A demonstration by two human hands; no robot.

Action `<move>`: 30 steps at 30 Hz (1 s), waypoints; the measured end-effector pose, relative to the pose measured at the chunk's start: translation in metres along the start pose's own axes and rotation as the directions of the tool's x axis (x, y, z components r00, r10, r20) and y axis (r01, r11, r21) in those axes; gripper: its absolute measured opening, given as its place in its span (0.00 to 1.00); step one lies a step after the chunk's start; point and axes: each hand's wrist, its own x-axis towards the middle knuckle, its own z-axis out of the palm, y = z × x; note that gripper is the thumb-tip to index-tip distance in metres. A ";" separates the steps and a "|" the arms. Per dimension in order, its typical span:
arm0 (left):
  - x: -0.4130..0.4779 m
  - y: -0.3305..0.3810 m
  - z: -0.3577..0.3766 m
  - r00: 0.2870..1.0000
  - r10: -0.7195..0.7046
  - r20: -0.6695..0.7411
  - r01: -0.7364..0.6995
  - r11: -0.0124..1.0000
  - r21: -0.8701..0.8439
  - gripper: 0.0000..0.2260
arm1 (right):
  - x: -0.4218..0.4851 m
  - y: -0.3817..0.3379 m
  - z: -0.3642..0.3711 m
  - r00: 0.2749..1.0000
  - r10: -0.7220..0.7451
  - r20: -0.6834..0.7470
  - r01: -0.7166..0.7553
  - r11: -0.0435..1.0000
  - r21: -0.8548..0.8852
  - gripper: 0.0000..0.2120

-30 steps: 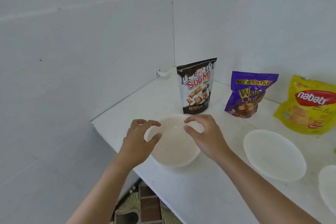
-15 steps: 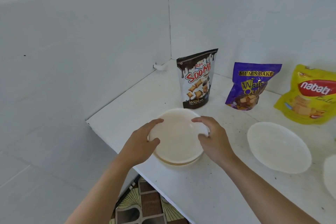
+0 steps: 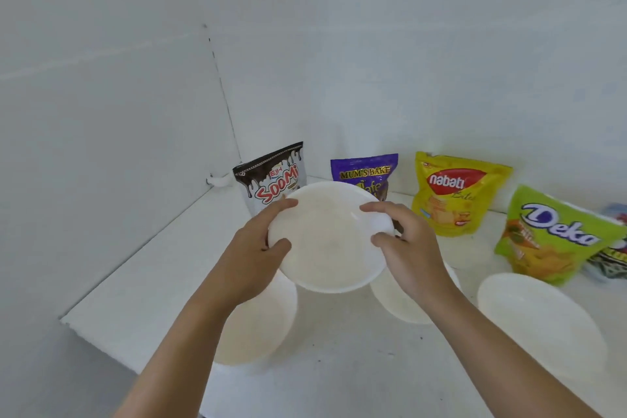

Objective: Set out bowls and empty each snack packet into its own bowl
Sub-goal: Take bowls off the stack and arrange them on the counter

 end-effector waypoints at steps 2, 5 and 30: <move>0.011 0.022 0.028 0.998 0.059 0.037 -0.058 0.998 -0.032 0.26 | -0.003 -0.001 -0.036 0.998 -0.002 -0.070 0.000 1.000 -0.020 0.25; 0.023 0.054 0.075 0.989 0.110 0.103 -0.102 0.991 -0.083 0.27 | -0.011 0.004 -0.093 0.984 0.025 -0.179 -0.033 0.999 -0.041 0.25; -0.030 0.173 0.490 0.833 0.027 0.552 0.070 0.985 -0.155 0.29 | -0.120 0.176 -0.414 0.697 0.405 -0.592 -0.583 0.801 -0.138 0.23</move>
